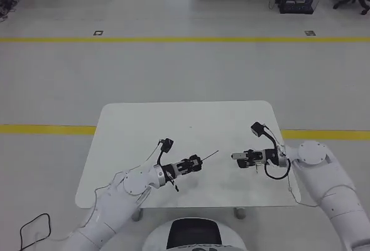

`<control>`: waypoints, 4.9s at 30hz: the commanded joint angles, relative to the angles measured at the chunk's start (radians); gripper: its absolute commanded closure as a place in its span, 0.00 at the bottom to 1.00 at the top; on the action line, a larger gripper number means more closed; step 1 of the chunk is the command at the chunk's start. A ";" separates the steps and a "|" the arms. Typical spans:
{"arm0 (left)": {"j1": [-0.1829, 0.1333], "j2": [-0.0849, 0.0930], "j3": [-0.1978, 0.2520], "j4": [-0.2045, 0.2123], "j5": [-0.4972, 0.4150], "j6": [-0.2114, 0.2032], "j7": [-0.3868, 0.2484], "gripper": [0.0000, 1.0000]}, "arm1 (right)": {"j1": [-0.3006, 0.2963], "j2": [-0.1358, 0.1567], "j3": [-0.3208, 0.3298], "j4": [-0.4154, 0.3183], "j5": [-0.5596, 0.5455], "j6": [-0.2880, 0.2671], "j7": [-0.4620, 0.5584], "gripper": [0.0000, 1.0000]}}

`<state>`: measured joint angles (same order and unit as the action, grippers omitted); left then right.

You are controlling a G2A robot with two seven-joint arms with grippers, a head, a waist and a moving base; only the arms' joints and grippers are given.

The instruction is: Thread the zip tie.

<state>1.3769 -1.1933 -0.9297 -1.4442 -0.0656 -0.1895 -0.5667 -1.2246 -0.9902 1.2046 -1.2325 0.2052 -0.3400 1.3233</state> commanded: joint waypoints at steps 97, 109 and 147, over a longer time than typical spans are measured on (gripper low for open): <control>-0.077 0.057 -0.043 0.028 -0.261 -0.027 -0.461 1.00 | 0.174 0.063 -0.356 0.121 0.481 0.000 0.067 0.51; -0.081 0.069 -0.031 0.029 -0.277 -0.010 -0.463 1.00 | 0.197 0.080 -0.417 0.100 0.501 0.000 0.067 0.70; -0.112 0.083 0.035 0.053 -0.328 -0.008 -0.430 1.00 | 0.196 0.085 -0.426 0.083 0.474 0.000 0.067 0.93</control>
<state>1.2647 -1.1108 -0.8959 -1.3909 -0.3924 -0.1976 -0.9978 -1.0284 -0.9047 0.7786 -1.1491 0.6791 -0.3400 1.3900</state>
